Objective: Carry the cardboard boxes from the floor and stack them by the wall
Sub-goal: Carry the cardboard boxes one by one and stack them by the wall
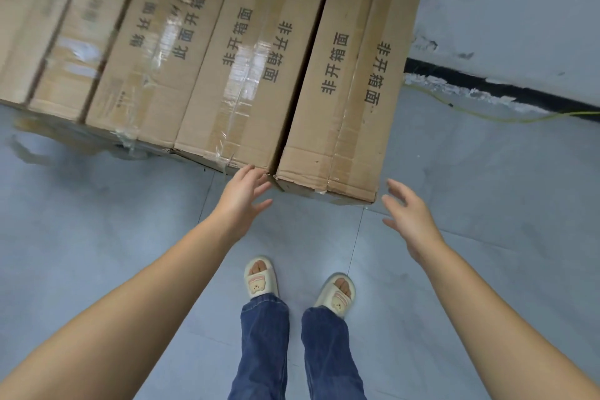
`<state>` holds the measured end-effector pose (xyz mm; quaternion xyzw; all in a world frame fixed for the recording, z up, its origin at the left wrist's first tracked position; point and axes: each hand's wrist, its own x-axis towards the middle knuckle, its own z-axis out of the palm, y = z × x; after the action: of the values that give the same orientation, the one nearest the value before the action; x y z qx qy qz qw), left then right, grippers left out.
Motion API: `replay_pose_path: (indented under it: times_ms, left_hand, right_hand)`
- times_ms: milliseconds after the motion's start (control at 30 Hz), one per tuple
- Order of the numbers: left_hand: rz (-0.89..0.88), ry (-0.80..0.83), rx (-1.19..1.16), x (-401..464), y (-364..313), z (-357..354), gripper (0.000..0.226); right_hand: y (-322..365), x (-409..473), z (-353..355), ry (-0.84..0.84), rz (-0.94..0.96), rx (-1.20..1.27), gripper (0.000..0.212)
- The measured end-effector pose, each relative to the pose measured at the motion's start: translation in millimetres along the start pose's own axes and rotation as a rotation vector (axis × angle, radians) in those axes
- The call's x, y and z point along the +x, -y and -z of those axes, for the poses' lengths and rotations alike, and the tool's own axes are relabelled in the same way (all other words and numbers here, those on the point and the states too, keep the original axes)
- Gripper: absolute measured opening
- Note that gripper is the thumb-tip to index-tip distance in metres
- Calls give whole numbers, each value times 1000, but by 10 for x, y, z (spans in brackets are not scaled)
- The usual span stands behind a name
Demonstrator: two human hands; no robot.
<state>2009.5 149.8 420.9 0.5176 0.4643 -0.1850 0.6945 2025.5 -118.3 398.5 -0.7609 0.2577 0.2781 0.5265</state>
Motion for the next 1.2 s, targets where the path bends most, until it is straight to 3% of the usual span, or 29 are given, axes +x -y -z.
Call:
replay_pose_path:
  times_ms: [67, 233, 333, 467, 600, 800, 1000, 1100, 1200]
  left_hand:
    - [-93, 45, 155, -436, -143, 30, 46]
    - [-487, 186, 632, -1849, -446, 109, 42]
    - [-654, 270, 687, -2596, -550, 234, 47]
    - [-739, 273, 651, -3167, -539, 442, 43]
    - [-803, 348, 673, -3423, -597, 671, 35]
    - [-1014, 610, 946, -3558, -816, 995, 42]
    - [-1019, 814, 971, -3748, -617, 965, 40]
    - [-976, 931, 981, -3939, -375, 905, 45]
    - [-902, 1060, 1010, -4172, -14, 898, 34]
  right_hand:
    - [160, -415, 182, 27, 80, -33, 43]
    - [613, -1627, 601, 65, 297, -49, 39]
    - [771, -2314, 740, 77, 395, 7, 43]
    - [718, -3083, 776, -22, 453, 105, 45]
    - [423, -3825, 666, -241, 441, 263, 47]
    - [-259, -4840, -78, -774, 394, 609, 43]
    - [-708, -5571, -770, -1174, 314, 914, 37]
    - [-908, -5930, -977, -1313, 290, 980, 37]
    - [-1163, -6343, -1144, -1433, 259, 996, 36]
